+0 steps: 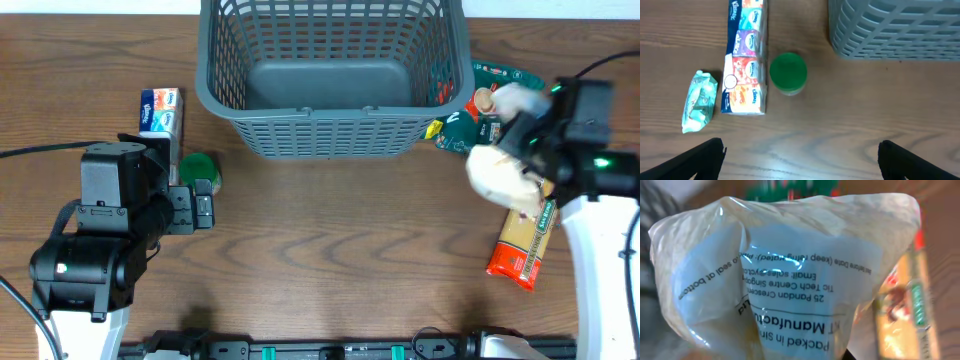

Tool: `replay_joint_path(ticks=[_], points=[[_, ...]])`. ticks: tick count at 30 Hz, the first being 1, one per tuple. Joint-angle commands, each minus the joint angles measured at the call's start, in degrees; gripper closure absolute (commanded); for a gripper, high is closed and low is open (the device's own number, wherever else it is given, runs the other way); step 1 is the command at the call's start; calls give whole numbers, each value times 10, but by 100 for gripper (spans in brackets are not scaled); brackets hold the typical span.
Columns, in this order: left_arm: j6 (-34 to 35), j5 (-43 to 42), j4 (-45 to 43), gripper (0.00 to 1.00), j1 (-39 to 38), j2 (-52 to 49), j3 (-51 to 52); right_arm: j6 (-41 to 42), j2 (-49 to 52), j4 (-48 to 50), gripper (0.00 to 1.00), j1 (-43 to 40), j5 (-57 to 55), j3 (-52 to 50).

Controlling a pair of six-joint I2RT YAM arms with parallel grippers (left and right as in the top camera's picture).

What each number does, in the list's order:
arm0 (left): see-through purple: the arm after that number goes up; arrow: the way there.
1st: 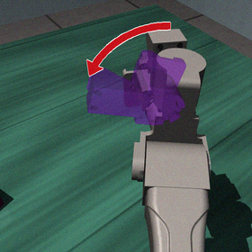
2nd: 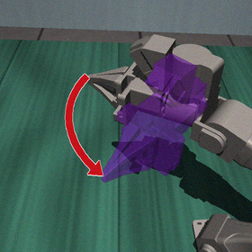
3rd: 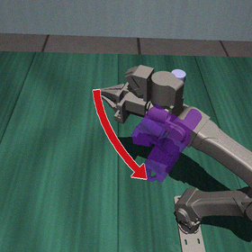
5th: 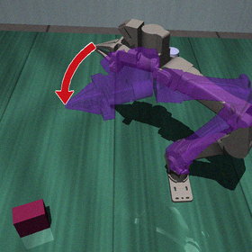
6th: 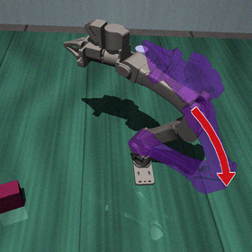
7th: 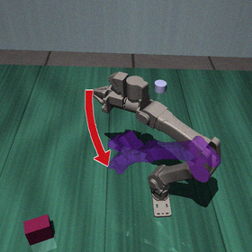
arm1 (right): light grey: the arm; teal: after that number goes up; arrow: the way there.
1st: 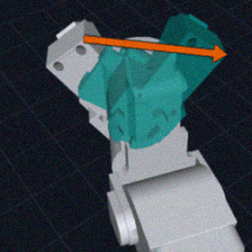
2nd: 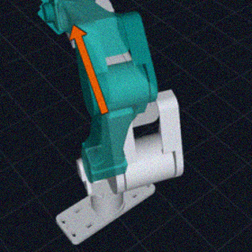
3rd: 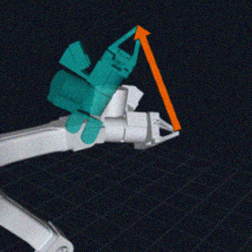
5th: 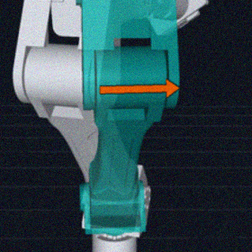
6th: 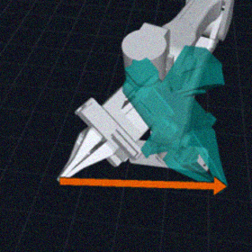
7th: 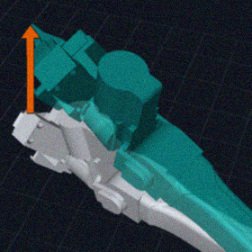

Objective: Pack container
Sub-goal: 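Lift the plastic bag with the right gripper and drop it into the basket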

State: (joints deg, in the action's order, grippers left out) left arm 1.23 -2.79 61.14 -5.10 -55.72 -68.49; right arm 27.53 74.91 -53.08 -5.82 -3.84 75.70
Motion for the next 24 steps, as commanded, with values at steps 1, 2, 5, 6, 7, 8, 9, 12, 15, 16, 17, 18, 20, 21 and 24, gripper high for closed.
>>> replay_joint_path(ticks=[1,2,5,6,7,8,9,12,15,16,17,18,20,21,24], points=[[-8,5,1,1,-2,0,-11,-60,-1,-1,99,-13,-5,73],[-8,5,1,2,-2,0,-11,-93,5,-1,99,-12,12,96],[-8,5,1,2,-2,0,-11,-178,34,-23,99,-3,78,184],[-8,5,1,1,-2,0,-11,-203,49,-38,99,2,95,221],[-8,5,1,2,-2,0,-11,-225,65,-54,99,9,108,260],[-8,5,1,2,-2,0,-11,-245,81,-68,99,16,119,294],[-8,5,1,2,-2,0,-11,-264,100,-83,99,27,124,334],[-8,5,1,1,-2,0,-11,-342,157,-120,99,69,125,445],[-8,5,1,2,-2,0,-11,-439,210,-142,99,119,124,539],[-8,5,1,2,-2,0,-11,-473,228,-140,99,138,122,568],[-8,5,1,1,-2,0,-11,-496,241,-136,99,152,123,587],[-8,5,1,2,-2,0,-11,-520,255,-126,99,166,123,604],[-8,5,1,2,-2,0,-11,-567,276,-96,99,193,123,619],[-8,5,1,1,-2,0,-11,-579,287,-70,99,208,122,619],[-8,5,1,1,-2,0,-11,-585,324,-20,99,240,123,619]])
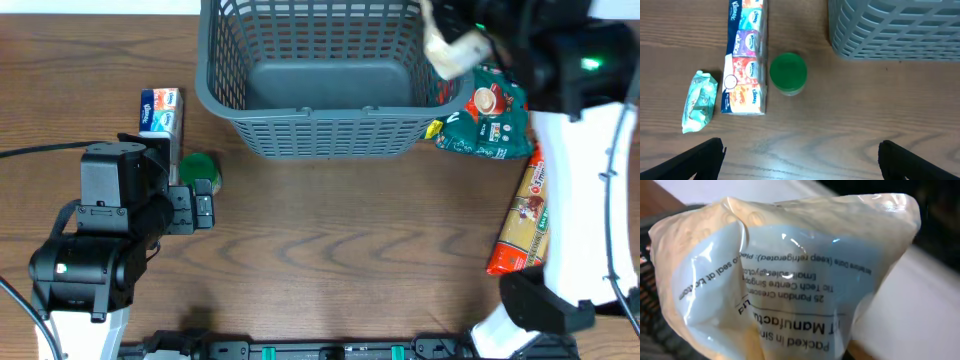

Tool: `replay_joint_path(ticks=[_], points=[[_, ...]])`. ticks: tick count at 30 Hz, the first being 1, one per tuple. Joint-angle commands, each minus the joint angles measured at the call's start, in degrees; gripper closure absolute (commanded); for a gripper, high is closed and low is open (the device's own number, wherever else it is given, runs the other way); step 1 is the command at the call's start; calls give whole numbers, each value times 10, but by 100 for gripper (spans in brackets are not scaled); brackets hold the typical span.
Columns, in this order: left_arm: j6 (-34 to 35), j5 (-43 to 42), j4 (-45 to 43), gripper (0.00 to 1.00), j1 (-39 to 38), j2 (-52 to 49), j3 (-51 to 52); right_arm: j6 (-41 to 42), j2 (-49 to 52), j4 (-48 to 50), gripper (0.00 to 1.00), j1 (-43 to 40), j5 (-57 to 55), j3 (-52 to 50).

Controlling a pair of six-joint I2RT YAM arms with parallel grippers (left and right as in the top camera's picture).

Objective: Pack container
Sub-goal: 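Lift the plastic bag with the right gripper and drop it into the basket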

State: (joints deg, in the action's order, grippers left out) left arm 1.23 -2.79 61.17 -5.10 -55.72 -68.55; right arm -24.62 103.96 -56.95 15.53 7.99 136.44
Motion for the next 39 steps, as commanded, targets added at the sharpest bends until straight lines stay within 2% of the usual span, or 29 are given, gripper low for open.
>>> replay_joint_path(ticks=[1,7,10,15,20,21,22,24,25,28,29,35,39], points=[[-8,5,1,1,-2,0,-10,-66,47,28,99,33,5,12],[-7,5,2,1,-2,0,-10,-127,153,17,99,56,19,12],[-7,5,5,2,-2,0,-10,-189,204,-21,94,67,34,12],[-7,5,12,1,-2,0,-10,-194,256,-43,92,82,34,12],[-7,5,18,1,-2,0,-10,-200,282,-67,80,87,34,11],[-7,5,18,1,-2,0,-10,-200,283,-77,74,87,34,11],[-7,5,18,2,-2,0,-10,-200,284,-89,58,87,34,11],[-7,5,18,2,-2,0,-10,-190,283,-99,12,87,34,11],[-8,5,18,1,-2,0,-10,-180,280,-102,7,88,34,11],[-8,5,18,2,-2,0,-10,-151,269,-101,6,88,34,12],[-8,5,18,2,-2,0,-10,-145,262,-100,2,88,34,12],[-8,5,18,2,-2,0,-10,-94,195,-101,1,84,12,37],[-8,5,18,2,-2,0,-10,21,117,-102,2,51,-73,68]])
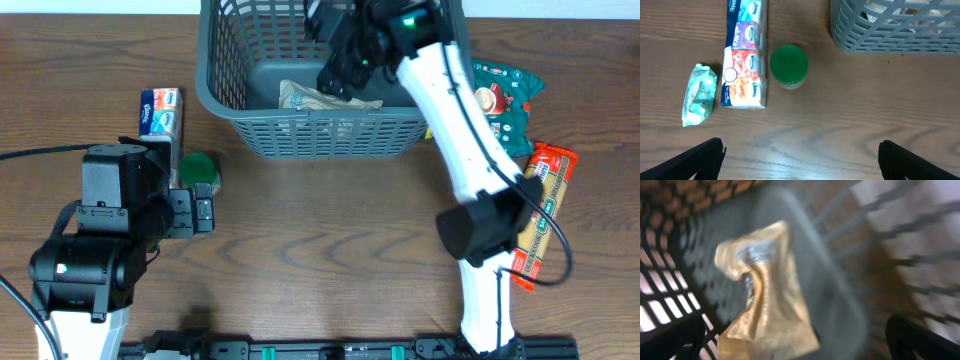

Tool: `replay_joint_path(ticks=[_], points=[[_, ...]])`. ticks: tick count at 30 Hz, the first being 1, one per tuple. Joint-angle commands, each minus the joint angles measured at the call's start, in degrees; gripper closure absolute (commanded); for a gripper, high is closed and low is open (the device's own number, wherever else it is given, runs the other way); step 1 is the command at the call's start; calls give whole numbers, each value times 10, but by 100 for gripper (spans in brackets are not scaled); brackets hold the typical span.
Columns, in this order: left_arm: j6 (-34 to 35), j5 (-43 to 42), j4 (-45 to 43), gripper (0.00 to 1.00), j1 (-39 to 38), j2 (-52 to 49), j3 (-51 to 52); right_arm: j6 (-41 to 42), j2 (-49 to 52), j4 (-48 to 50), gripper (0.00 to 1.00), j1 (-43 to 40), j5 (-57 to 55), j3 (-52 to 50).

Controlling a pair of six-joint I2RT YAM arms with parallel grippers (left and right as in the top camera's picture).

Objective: Pack container
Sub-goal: 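Lift the plastic bag with the right gripper and drop it into the basket, then move the right gripper to the spaghetti pack and grasp it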

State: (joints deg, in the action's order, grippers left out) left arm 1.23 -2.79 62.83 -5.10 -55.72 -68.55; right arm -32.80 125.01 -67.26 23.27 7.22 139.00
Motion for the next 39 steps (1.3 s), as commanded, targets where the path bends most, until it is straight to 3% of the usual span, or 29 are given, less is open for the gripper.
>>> replay_joint_path(ticks=[1,3,9,11,13,18,25,33,39], points=[[-8,5,1,2,-2,0,-10,169,-123,-3,1,-52,-100,46],[-8,5,1,2,-2,0,-10,227,-151,-21,1,-83,-115,46],[-8,5,1,1,-2,0,-10,502,-237,-199,1,-300,-119,46],[-8,5,1,2,-2,0,-10,533,-246,-253,1,-368,-116,46],[-8,5,1,1,-2,0,-10,536,-246,-302,1,-429,-117,46],[-8,5,-3,2,-2,0,-10,479,-263,-301,1,-504,-42,-28],[-8,5,-3,2,-2,0,-10,475,-304,-289,1,-524,-78,-269],[-8,5,-3,2,-2,0,-10,443,-303,-102,1,-522,-92,-547],[-8,5,-3,2,-2,0,-10,421,-290,55,1,-526,-104,-684]])
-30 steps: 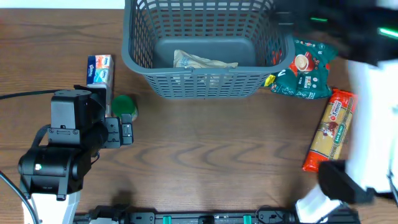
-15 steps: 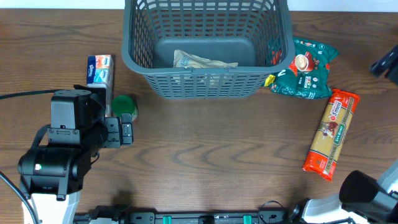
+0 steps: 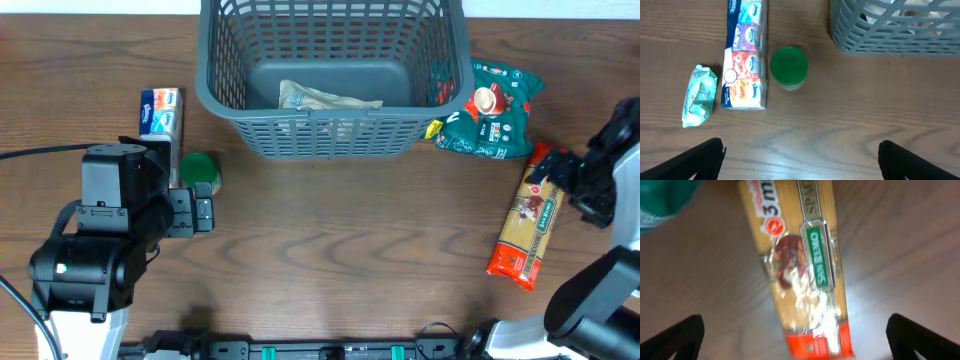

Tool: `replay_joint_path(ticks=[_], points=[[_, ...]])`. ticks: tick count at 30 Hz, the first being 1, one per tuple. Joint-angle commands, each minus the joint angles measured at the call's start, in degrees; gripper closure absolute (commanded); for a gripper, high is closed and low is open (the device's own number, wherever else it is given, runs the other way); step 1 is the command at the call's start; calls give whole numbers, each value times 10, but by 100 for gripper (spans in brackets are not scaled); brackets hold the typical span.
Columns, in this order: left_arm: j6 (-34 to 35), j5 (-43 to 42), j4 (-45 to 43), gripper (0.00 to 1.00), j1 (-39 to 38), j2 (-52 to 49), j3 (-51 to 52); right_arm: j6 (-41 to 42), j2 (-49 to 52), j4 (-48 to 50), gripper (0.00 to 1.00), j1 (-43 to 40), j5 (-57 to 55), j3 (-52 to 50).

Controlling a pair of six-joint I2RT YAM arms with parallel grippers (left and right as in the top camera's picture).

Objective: Pack container
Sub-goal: 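Move the right gripper to the spaghetti pack and grasp it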

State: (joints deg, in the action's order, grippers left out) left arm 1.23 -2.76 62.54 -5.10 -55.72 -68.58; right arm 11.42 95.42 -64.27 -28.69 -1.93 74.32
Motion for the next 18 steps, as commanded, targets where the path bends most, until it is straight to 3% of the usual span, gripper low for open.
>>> replay_joint_path(ticks=[1,18], points=[[-8,5,0,1,-2,0,-10,-21,9,42,1,-6,-13,-51],[-8,5,0,2,-2,0,-10,-20,24,314,1,-6,-13,-255]])
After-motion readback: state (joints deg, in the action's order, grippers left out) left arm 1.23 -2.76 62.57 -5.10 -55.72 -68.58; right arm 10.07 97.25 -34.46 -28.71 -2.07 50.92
